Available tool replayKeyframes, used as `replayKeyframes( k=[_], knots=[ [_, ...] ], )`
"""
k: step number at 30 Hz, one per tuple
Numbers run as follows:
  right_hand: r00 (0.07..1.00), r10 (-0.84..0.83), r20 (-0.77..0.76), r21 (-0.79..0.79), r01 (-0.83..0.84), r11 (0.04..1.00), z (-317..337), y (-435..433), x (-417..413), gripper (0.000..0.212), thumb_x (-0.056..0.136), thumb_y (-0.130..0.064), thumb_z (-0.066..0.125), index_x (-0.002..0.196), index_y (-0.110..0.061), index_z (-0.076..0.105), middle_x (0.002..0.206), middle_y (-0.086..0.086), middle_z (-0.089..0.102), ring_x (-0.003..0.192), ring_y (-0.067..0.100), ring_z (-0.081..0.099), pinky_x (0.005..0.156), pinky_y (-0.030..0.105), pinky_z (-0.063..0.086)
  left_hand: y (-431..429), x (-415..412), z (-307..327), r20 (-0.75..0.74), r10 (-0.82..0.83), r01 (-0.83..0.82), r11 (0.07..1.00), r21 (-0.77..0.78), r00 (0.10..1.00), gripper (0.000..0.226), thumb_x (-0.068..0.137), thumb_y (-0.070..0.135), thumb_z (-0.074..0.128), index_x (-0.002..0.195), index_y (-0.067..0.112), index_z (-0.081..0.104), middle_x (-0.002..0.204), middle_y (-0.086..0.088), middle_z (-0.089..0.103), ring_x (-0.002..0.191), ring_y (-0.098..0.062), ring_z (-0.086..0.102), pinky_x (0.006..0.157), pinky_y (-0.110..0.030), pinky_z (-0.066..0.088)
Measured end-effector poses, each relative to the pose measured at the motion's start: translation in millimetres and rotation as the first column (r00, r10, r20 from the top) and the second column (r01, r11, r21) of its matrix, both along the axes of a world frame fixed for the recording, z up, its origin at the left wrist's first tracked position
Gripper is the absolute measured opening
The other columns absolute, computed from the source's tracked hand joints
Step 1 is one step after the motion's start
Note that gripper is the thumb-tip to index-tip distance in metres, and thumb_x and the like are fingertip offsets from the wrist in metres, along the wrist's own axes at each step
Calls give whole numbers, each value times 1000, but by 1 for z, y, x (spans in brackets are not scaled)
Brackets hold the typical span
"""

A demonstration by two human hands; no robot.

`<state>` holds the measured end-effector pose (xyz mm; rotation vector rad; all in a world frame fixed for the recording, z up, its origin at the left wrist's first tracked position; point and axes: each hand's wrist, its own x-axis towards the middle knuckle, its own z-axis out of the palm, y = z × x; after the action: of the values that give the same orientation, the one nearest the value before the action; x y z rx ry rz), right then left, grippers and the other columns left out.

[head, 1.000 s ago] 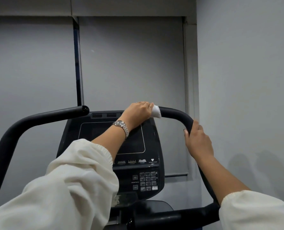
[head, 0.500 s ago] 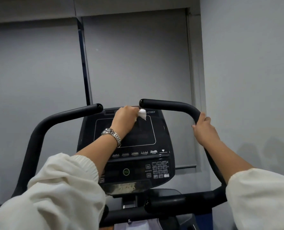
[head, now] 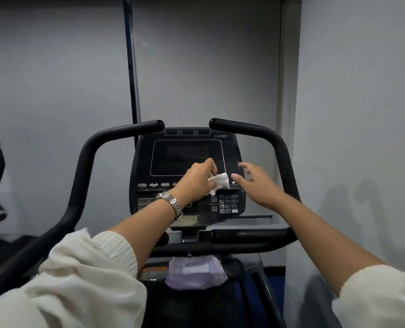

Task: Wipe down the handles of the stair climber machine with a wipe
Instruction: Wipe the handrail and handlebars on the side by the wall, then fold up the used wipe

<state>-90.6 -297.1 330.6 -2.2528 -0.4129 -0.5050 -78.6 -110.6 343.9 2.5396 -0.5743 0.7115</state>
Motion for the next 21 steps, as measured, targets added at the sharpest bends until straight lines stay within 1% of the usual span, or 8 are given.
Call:
replayKeyframes(
  k=[2,4,7,10,13,17,19,21],
  knots=[
    [992,129,8,-40,-129,991,2,16,-26,55,94,-40,54,143,-22,36,143,6,42,127,22,45,104,41,42,-4,-19,-1,6,14,-14,1000,12,1000,26,85,16,65,103,17,46,92,-6,61,72,-17,57,59,-26,44],
    [980,195,33,-93,-191,977,4,28,-47,49,94,-31,57,139,-21,40,137,5,50,118,19,52,98,36,47,-8,-40,-1,27,27,-28,999,26,999,26,85,12,63,103,14,44,91,-8,62,68,-17,56,56,-25,42],
    [978,195,72,-152,-182,971,9,36,-74,44,91,-7,53,134,-16,45,124,7,57,107,21,58,87,34,53,-12,-74,-2,36,67,-68,997,26,997,26,86,6,61,102,12,42,90,-7,60,67,-16,56,53,-22,42],
    [978,183,104,-184,-162,969,10,38,-98,45,85,5,51,125,-15,51,113,6,63,99,22,63,81,39,56,-10,-108,-7,47,71,-70,997,-22,996,26,87,10,63,103,10,43,89,-5,58,69,-15,56,54,-22,44],
    [981,154,121,-280,-115,953,10,41,-123,35,83,5,55,115,-10,59,109,7,63,97,23,61,85,39,54,-5,-142,-14,13,57,-56,998,-26,998,24,87,9,63,102,12,45,91,-5,59,74,-17,59,58,-25,49],
    [985,141,99,-391,-92,916,4,44,-149,15,83,-2,59,95,-10,64,98,5,64,89,22,61,80,39,53,5,-181,-27,-70,6,-8,1000,-30,998,19,86,6,61,102,9,50,94,-8,65,76,-20,63,66,-36,56],
    [983,169,74,-405,-126,906,0,46,-160,11,82,-4,60,87,-14,60,93,3,64,86,21,60,78,38,53,13,-195,-33,-110,-8,7,1000,-5,994,18,87,3,56,101,11,49,94,-9,67,73,-21,64,63,-36,54],
    [978,205,37,-406,-173,897,-5,50,-171,13,82,-5,63,85,-16,57,90,1,63,84,19,59,75,34,51,23,-207,-39,-139,0,4,1000,27,990,17,88,4,54,99,15,47,93,-6,67,67,-19,62,58,-35,52]
  ],
)
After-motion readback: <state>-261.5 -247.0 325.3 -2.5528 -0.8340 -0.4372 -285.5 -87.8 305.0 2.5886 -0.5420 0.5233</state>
